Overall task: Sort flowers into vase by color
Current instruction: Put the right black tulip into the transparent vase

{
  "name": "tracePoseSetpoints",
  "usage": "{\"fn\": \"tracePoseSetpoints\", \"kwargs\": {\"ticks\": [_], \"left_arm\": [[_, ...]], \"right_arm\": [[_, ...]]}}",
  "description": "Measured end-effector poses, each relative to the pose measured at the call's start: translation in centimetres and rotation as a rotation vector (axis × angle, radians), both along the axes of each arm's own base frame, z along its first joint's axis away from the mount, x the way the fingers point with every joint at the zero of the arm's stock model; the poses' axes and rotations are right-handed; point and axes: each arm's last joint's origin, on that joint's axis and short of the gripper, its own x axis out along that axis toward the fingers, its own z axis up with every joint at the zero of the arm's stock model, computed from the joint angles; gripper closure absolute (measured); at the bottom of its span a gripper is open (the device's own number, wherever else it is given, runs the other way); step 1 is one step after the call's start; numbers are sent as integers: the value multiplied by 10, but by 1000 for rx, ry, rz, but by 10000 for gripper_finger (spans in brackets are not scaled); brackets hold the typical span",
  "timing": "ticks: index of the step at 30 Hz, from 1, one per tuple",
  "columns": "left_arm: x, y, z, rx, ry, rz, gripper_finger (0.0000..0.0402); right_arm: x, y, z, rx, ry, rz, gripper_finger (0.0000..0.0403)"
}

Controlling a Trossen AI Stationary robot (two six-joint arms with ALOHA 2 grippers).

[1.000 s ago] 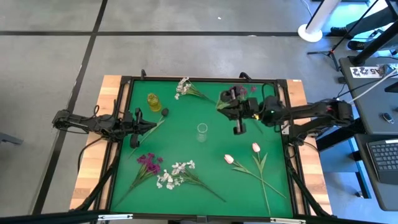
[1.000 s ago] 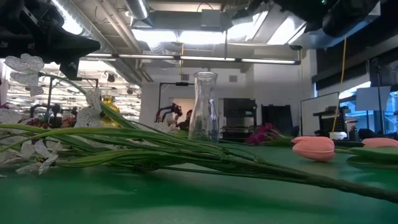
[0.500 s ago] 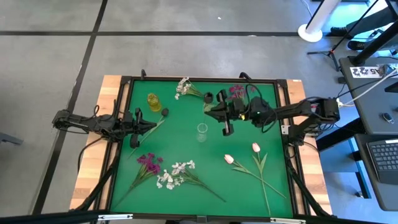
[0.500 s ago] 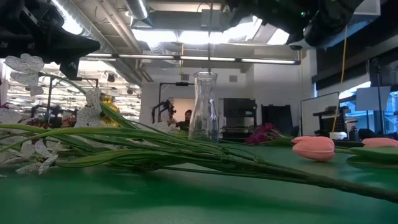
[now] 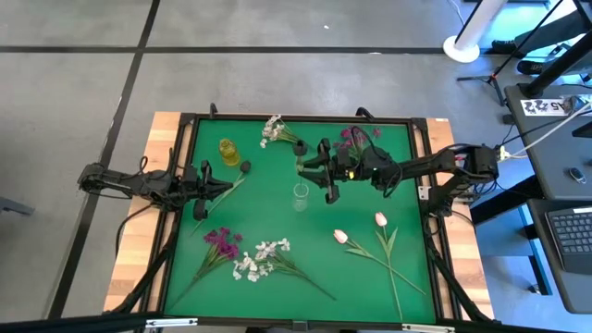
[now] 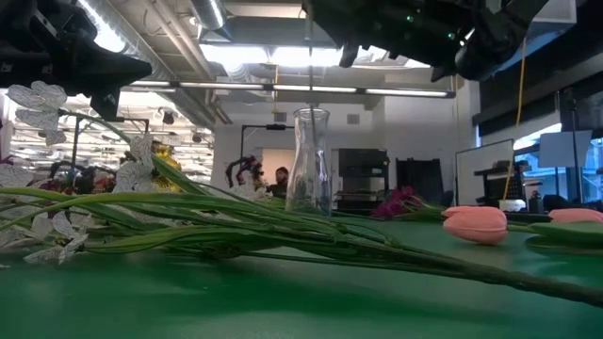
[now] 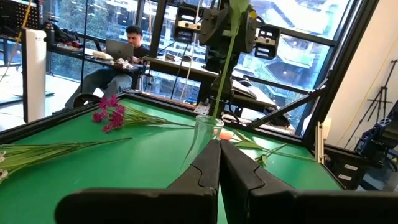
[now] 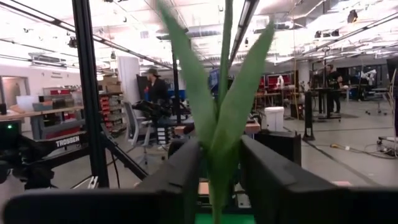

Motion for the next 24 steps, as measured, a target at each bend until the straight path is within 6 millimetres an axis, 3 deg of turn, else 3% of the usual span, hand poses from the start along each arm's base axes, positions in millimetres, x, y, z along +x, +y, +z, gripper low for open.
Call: {"fn": "tracePoseSetpoints", "kwargs": {"ticks": [6, 10, 16, 24], "left_arm": [[0, 0, 0, 0, 0, 0, 401], [0, 0, 0, 0, 0, -1, 401], [0, 0, 0, 0, 0, 0, 401], [0, 0, 0, 0, 0, 0, 401]], "right_arm": [[2, 0, -8, 12, 89, 0, 190], [4, 0, -15, 16, 165, 15, 155], [-1, 2, -12, -5, 226, 45, 139], [-40, 1, 13, -68, 445, -71, 139]]}}
